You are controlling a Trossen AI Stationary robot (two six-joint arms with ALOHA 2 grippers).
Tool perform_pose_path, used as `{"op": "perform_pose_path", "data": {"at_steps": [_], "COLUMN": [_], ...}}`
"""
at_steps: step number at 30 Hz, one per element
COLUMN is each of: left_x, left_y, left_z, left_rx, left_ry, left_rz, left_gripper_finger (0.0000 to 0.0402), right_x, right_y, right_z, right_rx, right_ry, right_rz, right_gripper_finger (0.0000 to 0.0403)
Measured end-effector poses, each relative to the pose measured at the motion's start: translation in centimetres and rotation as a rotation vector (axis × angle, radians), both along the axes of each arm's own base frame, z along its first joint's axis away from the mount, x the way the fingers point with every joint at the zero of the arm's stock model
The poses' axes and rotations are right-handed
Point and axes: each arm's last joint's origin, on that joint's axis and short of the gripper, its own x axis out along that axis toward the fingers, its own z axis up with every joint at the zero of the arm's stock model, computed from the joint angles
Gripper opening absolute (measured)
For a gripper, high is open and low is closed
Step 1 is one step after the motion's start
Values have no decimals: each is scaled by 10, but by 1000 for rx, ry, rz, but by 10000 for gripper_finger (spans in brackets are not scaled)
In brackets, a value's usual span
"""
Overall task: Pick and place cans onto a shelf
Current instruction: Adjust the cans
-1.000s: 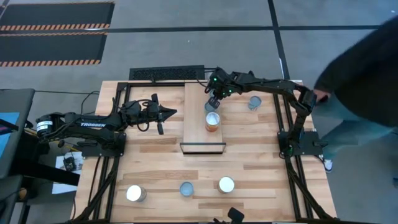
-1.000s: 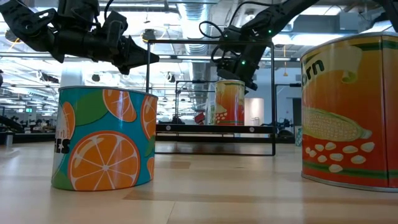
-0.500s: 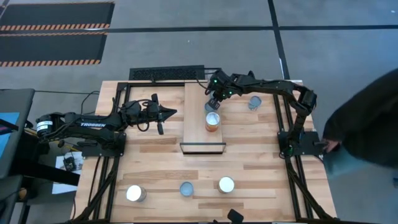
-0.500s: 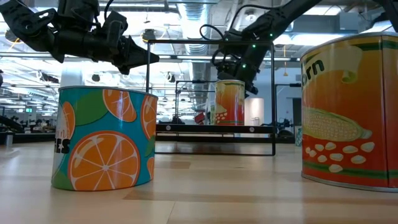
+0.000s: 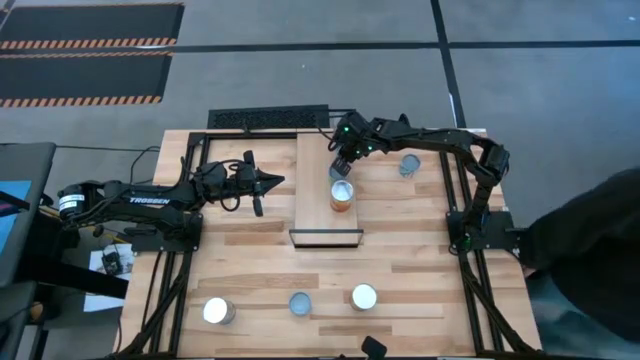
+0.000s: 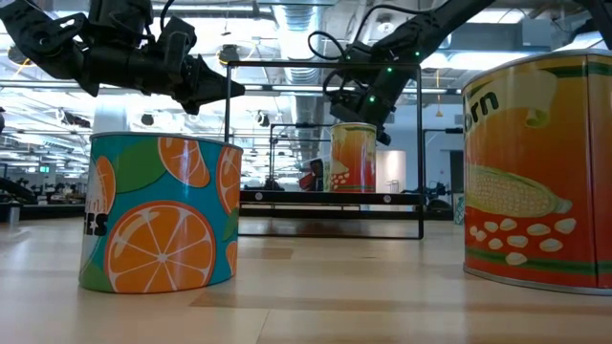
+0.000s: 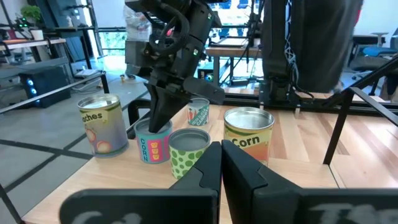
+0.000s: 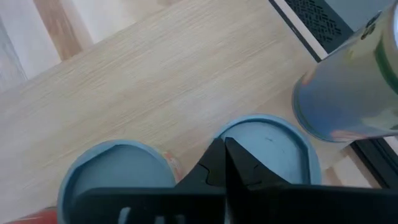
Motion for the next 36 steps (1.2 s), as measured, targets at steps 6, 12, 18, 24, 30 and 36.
{"op": "perform_pose_path", "data": {"at_steps": [6,12,18,24,30,36], "left_x": [0,0,0,0,0,0], "left_y": [0,0,0,0,0,0], "left_z": [0,0,0,0,0,0], "left_rx": [0,0,0,6,6,7], "left_ry": [0,0,0,2,2,2], "left_rz": [0,0,0,-1,0,0], "left_gripper_finger": [2,2,2,2,2,2], "right_x": [-2,4,12,11,11,13], "right_y": [-4,-7,-7,-6,-4,-4], "right_z": [0,-13,-19,-18,-19,-14], "right_rx": [-24,-19,-21,-9,6,10], "right_ry": [15,30,-9,-6,-1,-1], "right_rz": [-28,-13,16,23,31,36], "right_gripper_finger": [8,8,8,8,8,9]}}
